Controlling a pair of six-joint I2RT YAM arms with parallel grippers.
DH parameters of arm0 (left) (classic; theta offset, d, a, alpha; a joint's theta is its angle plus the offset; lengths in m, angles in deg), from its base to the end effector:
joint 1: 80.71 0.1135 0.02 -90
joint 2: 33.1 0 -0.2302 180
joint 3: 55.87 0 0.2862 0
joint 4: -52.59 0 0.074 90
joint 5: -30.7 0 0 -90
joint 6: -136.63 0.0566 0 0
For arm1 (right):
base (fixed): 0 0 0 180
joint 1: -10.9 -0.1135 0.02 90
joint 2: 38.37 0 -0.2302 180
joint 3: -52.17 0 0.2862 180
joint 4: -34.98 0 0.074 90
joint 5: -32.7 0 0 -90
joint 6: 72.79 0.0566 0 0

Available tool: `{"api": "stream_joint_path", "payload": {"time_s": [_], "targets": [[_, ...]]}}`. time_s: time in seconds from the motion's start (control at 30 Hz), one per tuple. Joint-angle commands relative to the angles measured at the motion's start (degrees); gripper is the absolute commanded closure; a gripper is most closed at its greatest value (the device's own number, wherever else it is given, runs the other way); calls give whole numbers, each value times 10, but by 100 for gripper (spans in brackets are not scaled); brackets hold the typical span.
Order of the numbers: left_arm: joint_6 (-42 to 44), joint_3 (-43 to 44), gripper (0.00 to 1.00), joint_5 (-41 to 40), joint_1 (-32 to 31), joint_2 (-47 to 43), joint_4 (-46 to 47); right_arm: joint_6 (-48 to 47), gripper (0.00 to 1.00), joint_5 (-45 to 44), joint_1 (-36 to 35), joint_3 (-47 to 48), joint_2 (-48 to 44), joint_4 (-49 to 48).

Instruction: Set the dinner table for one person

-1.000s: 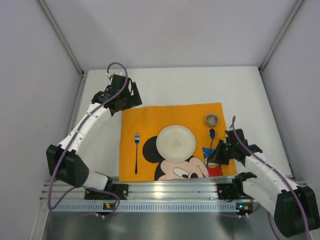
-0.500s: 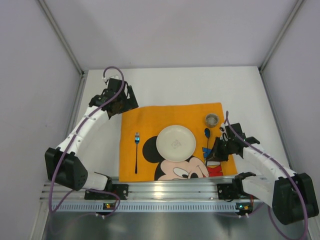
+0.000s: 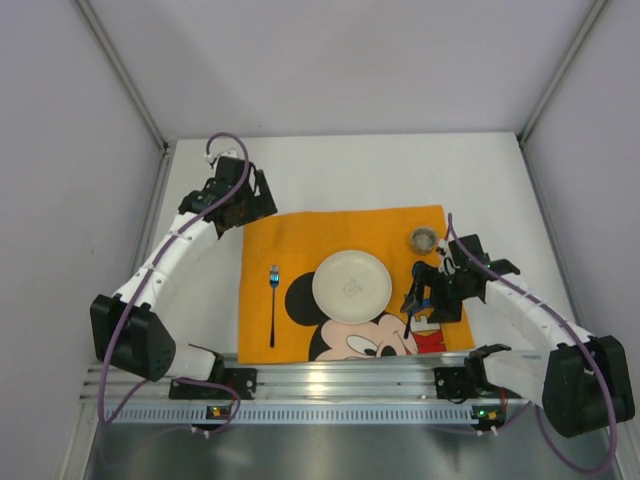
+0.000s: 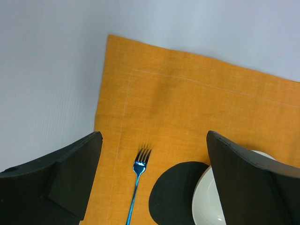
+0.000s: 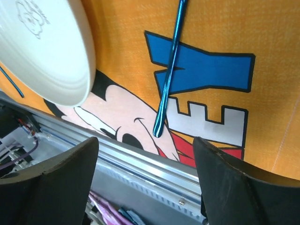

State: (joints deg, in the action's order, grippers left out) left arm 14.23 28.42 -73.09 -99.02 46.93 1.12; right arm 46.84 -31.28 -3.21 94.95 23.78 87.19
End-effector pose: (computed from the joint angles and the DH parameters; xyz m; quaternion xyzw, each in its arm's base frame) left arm 0.3395 -0.0981 0.2668 -0.1568 0.9120 -0.0541 0.3751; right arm 0.2092 0.0782 0.1036 0.0942 0.9578 0.2643 0.0619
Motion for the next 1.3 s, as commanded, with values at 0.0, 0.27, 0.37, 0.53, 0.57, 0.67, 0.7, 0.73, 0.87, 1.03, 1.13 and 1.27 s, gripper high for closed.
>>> {"api": "stream_joint_path", "payload": {"time_s": [0.0,0.27,0.37,0.53,0.57,0.67,0.7,0.73,0.87,1.03,1.13,1.27], "targets": [[2,-4,2,-13,6,-3,29,-18,18,-40,-2,61,-12,58],[30,-9,2,-55,39,5,26,-44,17,-97,-1,173,0,133],[65,-39,1,-98,73,7,58,-49,17,-129,-1,196,7,136],[175,-203,1,-105,125,-52,264,-62,17,-174,-1,279,14,124],[186,-229,1,-100,140,-59,349,-62,17,-178,-1,293,13,117],[218,-322,1,-74,161,-60,473,-55,9,-184,-2,320,-4,81],[224,-356,1,-66,165,-52,544,-51,1,-178,-2,312,-13,64],[223,-368,1,-58,168,-38,569,-44,0,-171,-2,303,-25,47],[229,-383,2,-18,179,50,651,-3,0,-176,-3,249,-115,-64],[237,-415,1,43,179,95,785,3,0,-239,-3,187,-190,-138],[265,-416,1,91,193,107,805,-9,0,-294,-3,178,-191,-142],[290,-423,1,129,194,113,821,-61,0,-318,-3,159,-144,-144]]}}
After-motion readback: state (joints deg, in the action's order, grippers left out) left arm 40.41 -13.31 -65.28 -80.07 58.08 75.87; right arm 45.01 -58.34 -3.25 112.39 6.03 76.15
